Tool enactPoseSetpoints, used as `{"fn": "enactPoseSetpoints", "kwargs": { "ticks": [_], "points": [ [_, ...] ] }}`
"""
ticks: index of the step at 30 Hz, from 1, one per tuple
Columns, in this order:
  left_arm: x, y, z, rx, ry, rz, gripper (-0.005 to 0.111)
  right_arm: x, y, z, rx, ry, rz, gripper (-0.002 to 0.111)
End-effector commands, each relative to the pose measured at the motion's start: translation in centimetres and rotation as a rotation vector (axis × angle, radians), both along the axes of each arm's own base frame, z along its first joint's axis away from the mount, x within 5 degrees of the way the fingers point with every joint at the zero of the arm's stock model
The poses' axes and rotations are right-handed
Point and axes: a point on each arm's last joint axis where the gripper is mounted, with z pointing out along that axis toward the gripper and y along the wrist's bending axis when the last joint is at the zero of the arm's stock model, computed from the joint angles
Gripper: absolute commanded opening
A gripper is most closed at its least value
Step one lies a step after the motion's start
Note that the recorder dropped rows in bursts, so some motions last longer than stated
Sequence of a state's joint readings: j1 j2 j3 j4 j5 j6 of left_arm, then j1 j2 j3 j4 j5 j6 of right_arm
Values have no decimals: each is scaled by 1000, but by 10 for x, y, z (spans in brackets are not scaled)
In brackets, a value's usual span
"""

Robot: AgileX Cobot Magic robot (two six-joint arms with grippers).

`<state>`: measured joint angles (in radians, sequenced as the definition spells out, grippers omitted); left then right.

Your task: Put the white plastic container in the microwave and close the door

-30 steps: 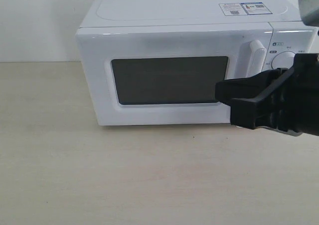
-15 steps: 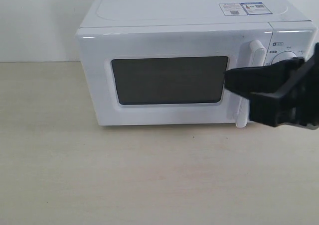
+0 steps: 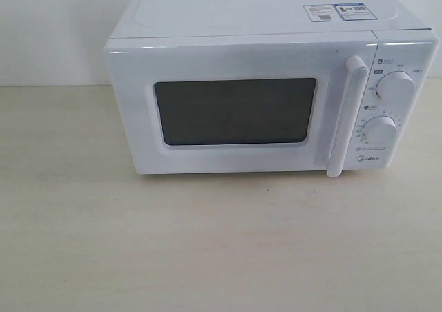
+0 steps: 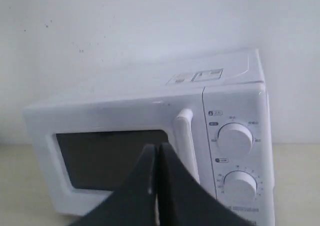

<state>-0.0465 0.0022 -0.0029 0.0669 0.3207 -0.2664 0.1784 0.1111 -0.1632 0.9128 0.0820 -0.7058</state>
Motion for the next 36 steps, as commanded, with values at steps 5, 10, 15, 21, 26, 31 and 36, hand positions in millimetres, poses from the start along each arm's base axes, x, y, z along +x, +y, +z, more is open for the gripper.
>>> {"fn": "enactPoseSetpoints", "kwargs": {
  "ticks": [5, 10, 15, 21, 26, 31, 36],
  "points": [
    [0, 0, -1, -9, 1, 2, 4, -6, -7, -21, -12, -55, -85, 0],
    [0, 0, 0, -8, -5, 2, 4, -2, -7, -42, -22, 2, -89, 0],
    [0, 0, 0, -8, -5, 2, 4, -2, -8, -45, -25, 3, -102, 0],
    [0, 0, 0, -8, -5, 2, 4, -2, -4, -54, -167, 79, -58, 0],
    [0, 0, 0, -8, -5, 2, 4, -3, -8, -68, -178, 237, -90, 0],
    [0, 0, 0, -8, -5, 2, 4, -4, -10, -75, -186, 318, -105, 0],
    [0, 0, 0, -8, -5, 2, 4, -5, -10, -77, -189, 343, -104, 0]
  ]
}}
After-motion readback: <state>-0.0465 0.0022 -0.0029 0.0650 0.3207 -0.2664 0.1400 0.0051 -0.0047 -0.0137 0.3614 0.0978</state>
